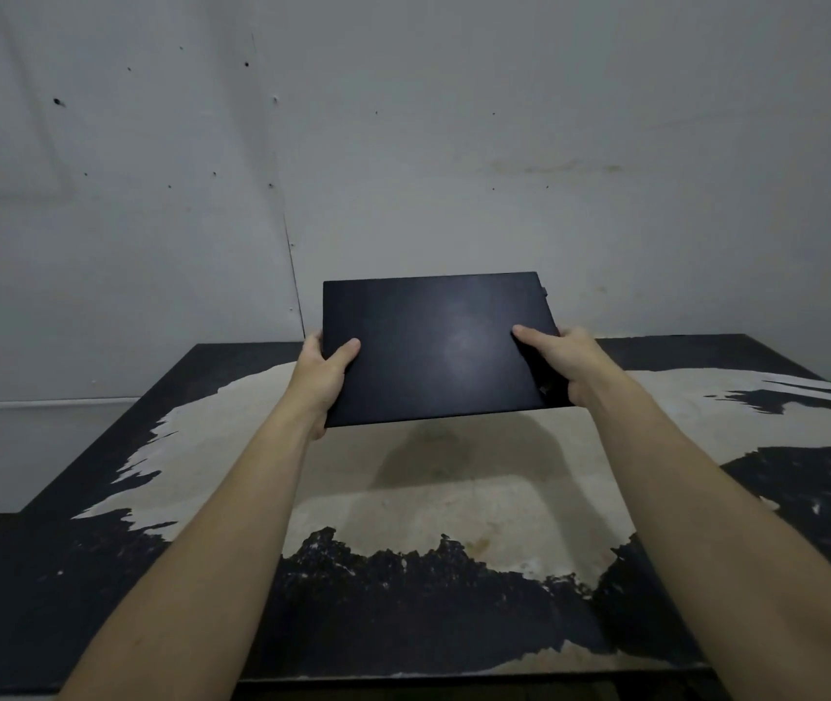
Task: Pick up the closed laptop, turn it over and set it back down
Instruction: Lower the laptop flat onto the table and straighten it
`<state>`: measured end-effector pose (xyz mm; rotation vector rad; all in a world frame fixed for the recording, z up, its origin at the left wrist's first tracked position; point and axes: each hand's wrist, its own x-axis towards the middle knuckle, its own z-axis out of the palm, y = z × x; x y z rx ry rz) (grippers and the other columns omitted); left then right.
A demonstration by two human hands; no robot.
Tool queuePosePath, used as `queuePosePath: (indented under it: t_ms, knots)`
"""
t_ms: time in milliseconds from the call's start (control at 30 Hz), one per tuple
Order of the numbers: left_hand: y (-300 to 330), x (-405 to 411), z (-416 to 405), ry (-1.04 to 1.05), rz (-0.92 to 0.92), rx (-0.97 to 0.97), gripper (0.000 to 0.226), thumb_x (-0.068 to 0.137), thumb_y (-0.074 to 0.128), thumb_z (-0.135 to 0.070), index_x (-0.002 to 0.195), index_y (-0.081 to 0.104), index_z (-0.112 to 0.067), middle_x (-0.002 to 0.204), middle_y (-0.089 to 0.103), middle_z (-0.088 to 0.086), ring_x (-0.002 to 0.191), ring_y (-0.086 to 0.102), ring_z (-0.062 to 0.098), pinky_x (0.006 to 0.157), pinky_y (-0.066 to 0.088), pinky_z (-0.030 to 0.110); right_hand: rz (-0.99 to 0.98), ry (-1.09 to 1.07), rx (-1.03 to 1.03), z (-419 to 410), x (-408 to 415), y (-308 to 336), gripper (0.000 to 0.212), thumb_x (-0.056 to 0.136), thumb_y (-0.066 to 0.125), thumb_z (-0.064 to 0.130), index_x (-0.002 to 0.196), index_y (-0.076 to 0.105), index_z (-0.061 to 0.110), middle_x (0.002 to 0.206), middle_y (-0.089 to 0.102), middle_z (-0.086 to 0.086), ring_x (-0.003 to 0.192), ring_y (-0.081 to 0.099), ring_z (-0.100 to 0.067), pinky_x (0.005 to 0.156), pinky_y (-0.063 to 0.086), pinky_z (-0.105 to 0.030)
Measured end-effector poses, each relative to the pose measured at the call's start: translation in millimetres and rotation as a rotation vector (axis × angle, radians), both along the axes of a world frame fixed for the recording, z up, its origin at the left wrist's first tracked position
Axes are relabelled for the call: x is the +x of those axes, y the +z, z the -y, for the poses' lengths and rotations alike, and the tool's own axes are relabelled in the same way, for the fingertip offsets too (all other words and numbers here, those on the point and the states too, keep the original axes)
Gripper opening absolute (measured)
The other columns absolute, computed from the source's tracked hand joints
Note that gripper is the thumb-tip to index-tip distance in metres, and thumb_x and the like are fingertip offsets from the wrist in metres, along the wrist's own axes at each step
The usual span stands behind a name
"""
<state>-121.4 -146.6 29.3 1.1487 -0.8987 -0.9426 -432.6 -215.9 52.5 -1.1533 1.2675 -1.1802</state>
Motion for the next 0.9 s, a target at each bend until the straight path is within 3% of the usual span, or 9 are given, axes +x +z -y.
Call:
queuePosePath:
  t_ms: [67,133,200,300,433,533,633,767,900]
  knots:
    - [-5,0,6,0.018,0.003,0.036,0.055,0.095,0.069,-0.028,0.141,0.041,-0.019,0.127,0.064,0.004,0.102,0.07,0.02,0.068,0.061,0.035,-0.009,-0.001,-0.031,3,-1,-2,0.054,0.082,0.09,0.026,0.123,0.058,0.012,0.103,0.074,-0.006,0.076,0.078,-0.023,0.045,0.058,-0.027]
    - [-9,0,12,0.026,0.004,0.074,0.053,0.094,0.07,-0.029,0.137,0.04,-0.02,0.123,0.063,0.002,0.1,0.069,0.021,0.064,0.061,0.034,-0.044,-0.006,-0.028,8,-2,-6,0.058,0.08,0.092,0.025,0.123,0.054,0.016,0.106,0.074,-0.005,0.083,0.078,-0.024,0.048,0.061,-0.03]
    - [-14,-1,15,0.027,-0.01,0.106,0.047,0.093,0.071,-0.03,0.13,0.042,-0.023,0.116,0.064,-0.001,0.096,0.071,0.021,0.056,0.061,0.032,-0.08,-0.012,-0.029,13,-3,-11,0.049,0.079,0.092,0.025,0.114,0.058,0.017,0.101,0.074,-0.002,0.076,0.077,-0.02,0.045,0.06,-0.028]
    - [-22,-2,22,0.041,-0.017,0.132,0.044,0.092,0.072,-0.028,0.128,0.046,-0.022,0.115,0.067,-0.001,0.096,0.072,0.023,0.061,0.06,0.035,-0.139,-0.026,-0.037,22,-2,-21,0.035,0.078,0.093,0.025,0.096,0.063,0.021,0.098,0.075,-0.001,0.075,0.075,-0.019,0.043,0.058,-0.026]
    - [-32,-7,32,0.086,-0.014,0.149,0.049,0.088,0.078,-0.023,0.127,0.049,-0.018,0.102,0.069,-0.006,0.087,0.072,0.017,0.054,0.058,0.028,-0.201,-0.046,-0.012,36,-4,-41,0.047,0.076,0.094,0.027,0.112,0.07,0.011,0.107,0.078,-0.007,0.093,0.077,-0.029,0.079,0.066,-0.044]
    - [-40,-10,41,0.109,0.024,0.16,0.042,0.086,0.08,-0.02,0.118,0.053,-0.017,0.099,0.071,-0.004,0.08,0.072,0.014,0.044,0.055,0.021,-0.246,-0.063,0.021,42,-6,-54,0.054,0.075,0.094,0.032,0.118,0.071,0.008,0.111,0.078,-0.009,0.098,0.076,-0.031,0.09,0.063,-0.05]
    - [-50,-10,53,0.093,0.063,0.191,0.022,0.087,0.079,-0.017,0.104,0.064,-0.021,0.102,0.075,0.005,0.079,0.075,0.018,0.051,0.058,0.026,-0.292,-0.068,0.05,50,-8,-65,0.05,0.077,0.092,0.034,0.117,0.074,0.01,0.112,0.079,-0.008,0.101,0.075,-0.031,0.095,0.061,-0.049]
    - [-59,-12,66,0.099,0.052,0.275,0.042,0.086,0.08,-0.018,0.122,0.06,-0.01,0.11,0.072,0.011,0.093,0.073,0.028,0.065,0.059,0.036,-0.364,-0.088,0.073,57,-10,-71,0.046,0.078,0.091,0.036,0.113,0.075,0.011,0.109,0.078,-0.008,0.1,0.073,-0.03,0.093,0.061,-0.046]
    - [-66,-12,78,0.117,0.089,0.288,0.026,0.085,0.081,-0.018,0.106,0.065,-0.015,0.097,0.072,0.006,0.084,0.071,0.023,0.061,0.057,0.032,-0.417,-0.098,0.073,64,-9,-73,0.039,0.08,0.09,0.036,0.106,0.075,0.012,0.109,0.078,-0.009,0.102,0.073,-0.031,0.093,0.061,-0.046]
